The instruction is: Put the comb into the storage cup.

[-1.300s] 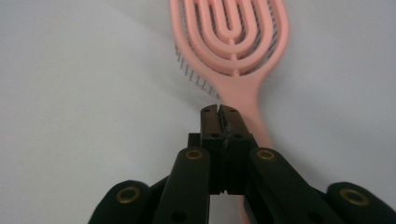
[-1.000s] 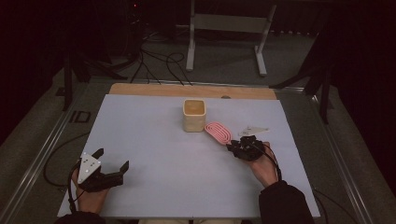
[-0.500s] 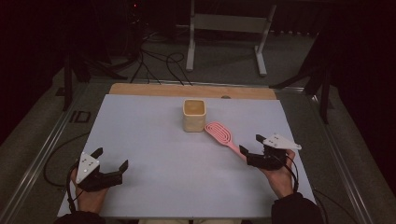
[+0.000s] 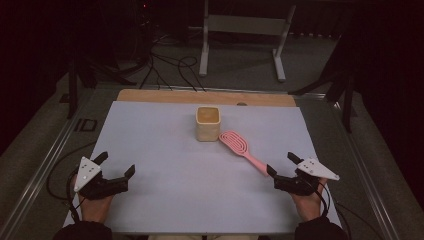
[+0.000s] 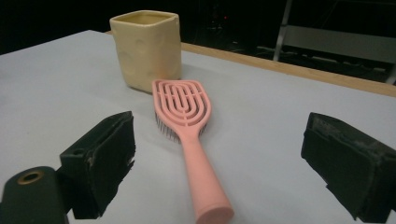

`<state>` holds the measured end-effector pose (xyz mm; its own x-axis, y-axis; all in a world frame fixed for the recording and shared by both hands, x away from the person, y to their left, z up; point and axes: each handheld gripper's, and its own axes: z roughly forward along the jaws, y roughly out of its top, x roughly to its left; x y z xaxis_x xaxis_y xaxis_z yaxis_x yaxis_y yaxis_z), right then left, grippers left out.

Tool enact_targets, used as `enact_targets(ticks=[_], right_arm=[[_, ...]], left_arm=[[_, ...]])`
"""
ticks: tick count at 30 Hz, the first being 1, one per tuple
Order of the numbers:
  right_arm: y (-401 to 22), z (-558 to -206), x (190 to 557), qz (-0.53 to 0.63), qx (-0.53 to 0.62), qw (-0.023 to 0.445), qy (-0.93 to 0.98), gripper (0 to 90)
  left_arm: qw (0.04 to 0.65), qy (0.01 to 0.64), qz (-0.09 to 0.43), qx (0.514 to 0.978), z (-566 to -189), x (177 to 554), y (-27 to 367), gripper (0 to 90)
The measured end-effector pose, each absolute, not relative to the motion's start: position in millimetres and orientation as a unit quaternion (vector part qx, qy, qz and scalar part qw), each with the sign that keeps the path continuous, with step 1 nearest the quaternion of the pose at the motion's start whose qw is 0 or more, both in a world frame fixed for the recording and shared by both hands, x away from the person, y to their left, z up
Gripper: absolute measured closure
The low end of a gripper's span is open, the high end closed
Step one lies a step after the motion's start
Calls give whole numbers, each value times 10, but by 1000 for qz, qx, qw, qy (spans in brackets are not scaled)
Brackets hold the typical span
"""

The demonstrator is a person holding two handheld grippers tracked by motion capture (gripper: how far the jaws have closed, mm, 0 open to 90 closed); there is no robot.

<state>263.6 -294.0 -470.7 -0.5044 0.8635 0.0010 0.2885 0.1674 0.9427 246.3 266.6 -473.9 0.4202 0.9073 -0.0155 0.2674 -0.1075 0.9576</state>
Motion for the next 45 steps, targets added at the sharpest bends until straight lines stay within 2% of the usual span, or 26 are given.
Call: enact_targets(ticks=[11, 19, 27, 33, 45], right_arm=[[-2980, -4791, 2556, 495, 419, 269, 712, 101], [-2960, -4731, 2561, 496, 418, 262, 715, 128], [-2979, -4679, 2656, 502, 413, 245, 719, 129], [-2989, -4583, 2715, 514, 404, 259, 711, 126], [-2819, -4391, 2897, 497, 389, 254, 733, 132]], left_arm=[[505, 426, 318, 680, -4815, 2493, 2641, 1], [496, 428, 320, 684, -4845, 2486, 2621, 1], [494, 435, 324, 679, -4860, 2470, 2638, 1], [496, 441, 324, 674, -4865, 2465, 2656, 1], [494, 439, 323, 678, -4879, 2466, 2639, 1]])
